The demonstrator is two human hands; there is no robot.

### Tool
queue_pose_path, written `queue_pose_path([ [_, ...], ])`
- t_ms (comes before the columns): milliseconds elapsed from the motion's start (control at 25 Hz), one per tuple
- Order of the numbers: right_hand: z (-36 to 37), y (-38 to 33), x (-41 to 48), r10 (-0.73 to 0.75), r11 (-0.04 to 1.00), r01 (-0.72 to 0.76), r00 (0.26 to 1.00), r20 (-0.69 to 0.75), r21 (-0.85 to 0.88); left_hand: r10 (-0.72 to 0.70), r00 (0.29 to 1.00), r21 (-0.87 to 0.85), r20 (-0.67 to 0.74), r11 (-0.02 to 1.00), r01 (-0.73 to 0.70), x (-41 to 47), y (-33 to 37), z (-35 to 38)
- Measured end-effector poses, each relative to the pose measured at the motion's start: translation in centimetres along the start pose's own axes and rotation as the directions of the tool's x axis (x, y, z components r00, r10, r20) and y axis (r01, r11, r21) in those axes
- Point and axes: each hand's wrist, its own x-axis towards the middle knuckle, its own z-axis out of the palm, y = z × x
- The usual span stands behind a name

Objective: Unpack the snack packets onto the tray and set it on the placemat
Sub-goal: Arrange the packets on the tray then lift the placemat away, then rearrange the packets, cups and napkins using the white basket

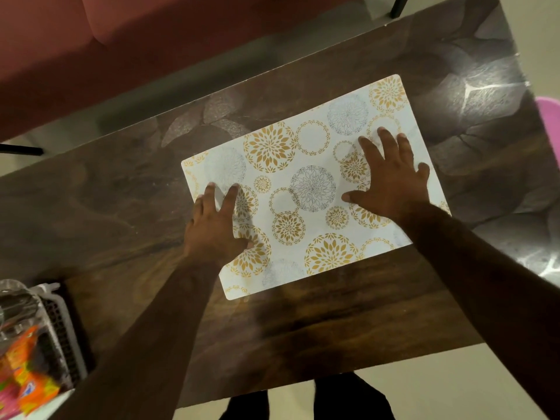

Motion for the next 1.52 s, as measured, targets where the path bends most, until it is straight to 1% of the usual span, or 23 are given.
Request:
queue_pose_path([
  [240, -0.9, -0.1, 0.5, 0.020, 1.000, -0.020, 1.000, 0.024, 0.000, 0.004, 1.000, 0.011, 0.001, 1.000, -0.004, 0.8, 0.5, -0.5],
  [360, -1.1, -0.8, 0.1, 0.018, 0.999, -0.017, 1.000, 0.012, -0.027, 0.027, 0.999, -0.027, -0.023, 0.999, -0.027, 0.6, 0.1, -0.7],
  [480, -0.9, -3.0, -1.0, -0.037, 0.999, 0.036, 0.999, -0.029, -0.036, 0.026, 0.996, -0.073, -0.081, 0.997, -0.032, -0.2, -1.0, -1.1],
  [560, -0.6, -5.1, -2.0, -0.078, 0.997, 0.077, 0.996, -0.043, -0.021, 0.005, 0.996, -0.120, -0.091, 0.993, -0.016, -1.4, -2.2, -1.3],
  [720, 0.3, -10.0, -4.2, -0.158, 0.987, 0.157, 0.987, -0.011, -0.028, -0.057, 0.993, -0.259, -0.100, 0.965, 0.029, -4.8, -5.2, -1.2],
  [880, 1.9, -17.1, -7.5, -0.283, 0.959, 0.284, 0.958, 0.034, -0.001, -0.138, 0.982, -0.348, -0.132, 0.934, 0.085, -9.2, -10.4, -0.7],
  [1000, 3.1, -23.2, -11.0, -0.342, 0.939, 0.345, 0.932, 0.117, -0.007, -0.191, 0.976, -0.397, -0.105, 0.908, 0.135, -12.8, -15.1, -0.2],
  [1080, 4.4, -27.8, -13.7, -0.388, 0.920, 0.391, 0.907, 0.162, 0.016, -0.223, 0.969, -0.437, -0.107, 0.886, 0.156, -15.3, -19.1, 0.2],
  [1240, 8.2, -36.7, -18.6, -0.471, 0.882, 0.460, 0.844, 0.256, 0.108, -0.276, 0.948, -0.490, -0.156, 0.855, 0.168, -20.2, -28.0, 1.6],
  [1360, 11.7, -42.0, -21.0, -0.476, 0.878, 0.412, 0.808, 0.348, 0.244, -0.323, 0.913, -0.576, -0.251, 0.808, 0.127, -23.6, -34.0, 2.0],
  [1440, 14.4, -45.5, -22.5, -0.477, 0.873, 0.375, 0.788, 0.389, 0.311, -0.354, 0.863, -0.600, -0.361, 0.797, 0.076, -25.6, -38.7, 2.7],
  [1520, 16.9, -48.3, -23.6, -0.466, 0.870, 0.329, 0.795, 0.389, 0.368, -0.371, 0.817, -0.638, -0.442, 0.770, 0.004, -27.1, -42.7, 3.7],
])
